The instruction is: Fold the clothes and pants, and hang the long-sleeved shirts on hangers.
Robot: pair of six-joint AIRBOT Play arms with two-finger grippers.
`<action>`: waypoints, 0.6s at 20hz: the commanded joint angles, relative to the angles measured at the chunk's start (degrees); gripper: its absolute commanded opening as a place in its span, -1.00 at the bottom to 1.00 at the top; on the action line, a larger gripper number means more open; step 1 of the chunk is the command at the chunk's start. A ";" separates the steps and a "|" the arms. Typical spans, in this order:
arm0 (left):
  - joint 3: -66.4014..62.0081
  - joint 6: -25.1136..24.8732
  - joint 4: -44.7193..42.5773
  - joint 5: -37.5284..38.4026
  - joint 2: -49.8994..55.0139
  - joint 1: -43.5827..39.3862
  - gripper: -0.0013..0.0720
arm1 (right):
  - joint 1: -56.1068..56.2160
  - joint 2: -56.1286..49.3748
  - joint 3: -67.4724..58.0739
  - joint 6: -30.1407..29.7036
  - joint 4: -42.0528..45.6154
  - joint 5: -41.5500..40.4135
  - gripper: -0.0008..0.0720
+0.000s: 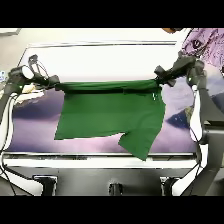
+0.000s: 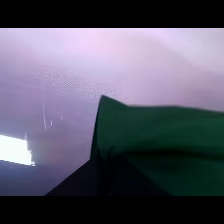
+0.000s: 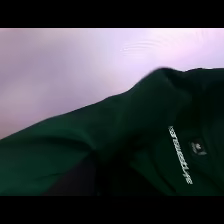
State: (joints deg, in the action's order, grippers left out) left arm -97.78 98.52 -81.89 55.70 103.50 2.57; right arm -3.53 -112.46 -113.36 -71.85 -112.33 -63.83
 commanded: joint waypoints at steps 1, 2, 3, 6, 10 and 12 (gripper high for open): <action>-0.22 0.76 3.93 -1.46 2.67 -1.18 -0.63 | 0.94 -3.34 -0.22 1.27 -1.51 1.95 -0.73; -1.09 0.74 5.51 0.07 2.49 -0.72 -0.23 | 0.44 -2.78 -0.52 1.20 -1.70 0.42 -0.55; -2.69 0.72 6.84 2.67 2.27 0.15 -0.13 | -0.48 -1.57 -0.57 0.59 -1.70 -1.55 -0.38; -6.95 0.70 7.32 12.92 -0.50 4.31 -0.05 | -5.11 4.31 -0.55 -6.88 -1.25 -9.62 0.03; -3.02 0.50 6.23 22.34 -9.11 12.00 -0.05 | -15.41 12.31 2.25 -16.90 -1.75 -20.70 0.06; 5.73 0.50 6.23 22.03 -15.37 14.58 -0.05 | -20.39 16.24 10.10 -20.96 -4.55 -21.90 0.06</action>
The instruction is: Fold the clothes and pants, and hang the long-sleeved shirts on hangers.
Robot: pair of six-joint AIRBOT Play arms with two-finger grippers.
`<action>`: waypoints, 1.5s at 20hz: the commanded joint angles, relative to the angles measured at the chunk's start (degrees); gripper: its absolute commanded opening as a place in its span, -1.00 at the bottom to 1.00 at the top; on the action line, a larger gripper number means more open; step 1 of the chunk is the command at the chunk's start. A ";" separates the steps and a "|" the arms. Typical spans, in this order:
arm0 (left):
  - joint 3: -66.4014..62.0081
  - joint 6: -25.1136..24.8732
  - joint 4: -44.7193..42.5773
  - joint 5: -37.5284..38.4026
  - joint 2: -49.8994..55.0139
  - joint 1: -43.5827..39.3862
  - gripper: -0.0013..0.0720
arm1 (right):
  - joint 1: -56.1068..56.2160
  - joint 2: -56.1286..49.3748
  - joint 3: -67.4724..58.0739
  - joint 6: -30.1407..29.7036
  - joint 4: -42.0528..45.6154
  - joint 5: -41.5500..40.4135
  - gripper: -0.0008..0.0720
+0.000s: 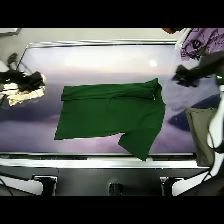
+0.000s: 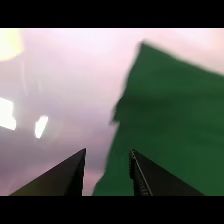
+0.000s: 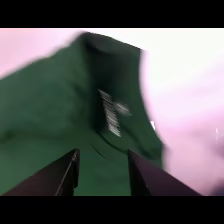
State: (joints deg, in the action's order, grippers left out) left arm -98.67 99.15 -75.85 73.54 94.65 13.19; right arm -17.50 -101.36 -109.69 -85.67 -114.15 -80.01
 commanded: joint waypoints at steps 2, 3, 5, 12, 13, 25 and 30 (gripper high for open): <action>17.22 -0.11 0.20 3.93 -12.55 5.35 -0.05 | -10.25 9.25 19.02 -9.14 -6.38 -5.49 0.06; 22.45 -0.11 0.20 3.54 -15.32 5.60 -0.06 | -11.34 11.26 25.20 -10.71 -8.31 -4.92 0.06; 30.80 -0.09 0.20 1.86 -19.52 5.64 -0.06 | -11.72 14.97 36.92 -13.92 -9.79 -3.17 0.06; 36.46 -0.11 0.20 0.98 -21.09 5.64 -0.06 | -11.47 16.72 58.47 -20.24 -16.33 1.07 0.06; 36.46 -0.11 0.22 1.01 -21.09 5.64 -0.06 | -11.47 16.72 59.56 -20.55 -16.70 2.27 0.06; 36.28 1.60 0.22 3.43 -21.11 5.68 -0.04 | -2.58 13.22 60.30 -22.73 -19.52 10.58 -0.22; 41.05 -7.52 6.97 2.25 -21.18 10.29 0.73 | -2.12 13.33 60.30 -22.51 -19.15 12.13 -0.90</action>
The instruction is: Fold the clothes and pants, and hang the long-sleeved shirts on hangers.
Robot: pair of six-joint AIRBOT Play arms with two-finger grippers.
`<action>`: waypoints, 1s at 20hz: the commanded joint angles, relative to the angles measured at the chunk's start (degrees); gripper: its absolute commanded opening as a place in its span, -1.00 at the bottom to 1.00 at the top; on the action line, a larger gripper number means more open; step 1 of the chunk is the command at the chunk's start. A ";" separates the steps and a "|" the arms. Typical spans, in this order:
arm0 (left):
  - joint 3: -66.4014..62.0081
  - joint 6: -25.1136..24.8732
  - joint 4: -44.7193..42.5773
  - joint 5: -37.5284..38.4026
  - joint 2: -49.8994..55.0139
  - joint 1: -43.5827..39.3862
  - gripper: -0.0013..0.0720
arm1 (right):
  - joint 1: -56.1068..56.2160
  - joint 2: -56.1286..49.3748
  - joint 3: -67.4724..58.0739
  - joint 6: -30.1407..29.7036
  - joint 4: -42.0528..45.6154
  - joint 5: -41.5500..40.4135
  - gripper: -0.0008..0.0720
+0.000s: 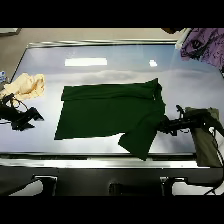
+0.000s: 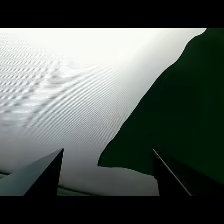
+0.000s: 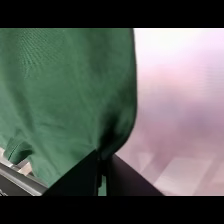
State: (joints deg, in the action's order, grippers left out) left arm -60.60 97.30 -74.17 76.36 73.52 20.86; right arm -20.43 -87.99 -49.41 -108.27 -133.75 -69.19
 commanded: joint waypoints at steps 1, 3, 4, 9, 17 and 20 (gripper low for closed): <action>5.95 -9.09 10.29 -1.40 -0.02 4.39 0.73 | 0.81 0.17 0.02 0.09 0.44 1.25 -0.90; 12.33 -13.40 18.32 -3.98 -0.02 7.26 0.73 | 0.81 1.09 0.02 0.09 0.46 1.31 -0.90; 14.97 -14.91 20.31 -5.42 0.02 7.74 0.73 | 0.81 1.62 0.02 0.09 0.46 1.38 -0.90; 20.57 -16.61 20.79 -8.46 0.94 6.21 0.70 | 0.81 3.48 0.02 0.09 0.44 1.38 -0.90; 20.65 -17.22 20.72 -9.38 3.72 3.19 0.64 | 0.81 5.16 0.02 0.33 0.31 1.44 -0.90; 20.65 -18.27 20.72 -9.40 4.63 1.16 -0.12 | 0.81 6.93 0.02 0.63 0.42 2.03 -0.90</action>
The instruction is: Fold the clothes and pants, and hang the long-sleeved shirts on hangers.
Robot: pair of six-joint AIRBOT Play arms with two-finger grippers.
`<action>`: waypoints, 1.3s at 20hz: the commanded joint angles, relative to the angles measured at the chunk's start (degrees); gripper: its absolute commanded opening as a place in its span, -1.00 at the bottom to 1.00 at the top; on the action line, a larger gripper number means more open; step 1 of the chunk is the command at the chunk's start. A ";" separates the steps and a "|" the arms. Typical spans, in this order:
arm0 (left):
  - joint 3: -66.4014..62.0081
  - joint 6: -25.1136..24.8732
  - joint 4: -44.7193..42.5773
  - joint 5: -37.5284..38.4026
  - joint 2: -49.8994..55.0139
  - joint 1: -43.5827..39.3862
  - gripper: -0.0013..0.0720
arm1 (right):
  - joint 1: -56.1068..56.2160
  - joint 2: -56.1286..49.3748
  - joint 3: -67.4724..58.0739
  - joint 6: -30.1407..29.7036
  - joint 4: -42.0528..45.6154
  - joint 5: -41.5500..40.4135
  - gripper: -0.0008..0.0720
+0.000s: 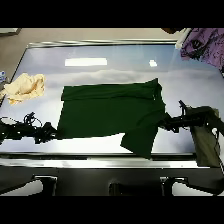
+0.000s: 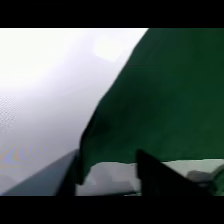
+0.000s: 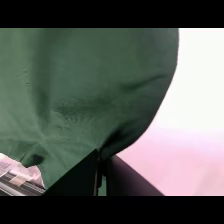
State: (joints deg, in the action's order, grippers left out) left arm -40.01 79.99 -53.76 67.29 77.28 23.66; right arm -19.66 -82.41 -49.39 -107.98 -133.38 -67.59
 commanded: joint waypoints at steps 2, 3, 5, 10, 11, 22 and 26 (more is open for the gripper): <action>0.07 -1.20 0.28 -0.35 1.03 -2.32 -0.47 | 0.04 2.03 -0.02 0.52 0.11 0.13 -0.90; 0.04 -1.27 0.44 -0.35 0.98 -2.32 -0.92 | 0.04 2.16 0.00 0.50 0.11 -0.26 -0.90; -0.02 -2.23 2.05 -0.31 0.61 -2.32 -0.92 | 0.04 2.64 -0.02 0.70 -0.37 -1.14 -0.90; -11.19 -1.99 6.40 0.00 -2.14 -4.85 -0.93 | 3.91 6.25 -8.66 -0.33 -2.73 1.20 -0.90; -16.87 -1.97 6.19 0.59 -2.93 -5.86 -0.93 | 5.35 6.36 -13.55 0.76 -2.54 1.68 -0.90; -78.01 9.92 -12.09 0.87 -12.74 -7.08 -0.93 | 8.39 18.88 -71.95 15.98 15.26 -2.75 -0.90; -73.66 15.10 -17.79 1.53 -23.19 -7.08 -0.93 | 8.39 29.29 -71.95 19.37 20.65 -5.07 -0.90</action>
State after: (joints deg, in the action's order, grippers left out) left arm -113.89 90.67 -66.43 68.58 60.40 16.62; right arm -11.33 -59.57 -119.20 -91.81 -118.06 -71.31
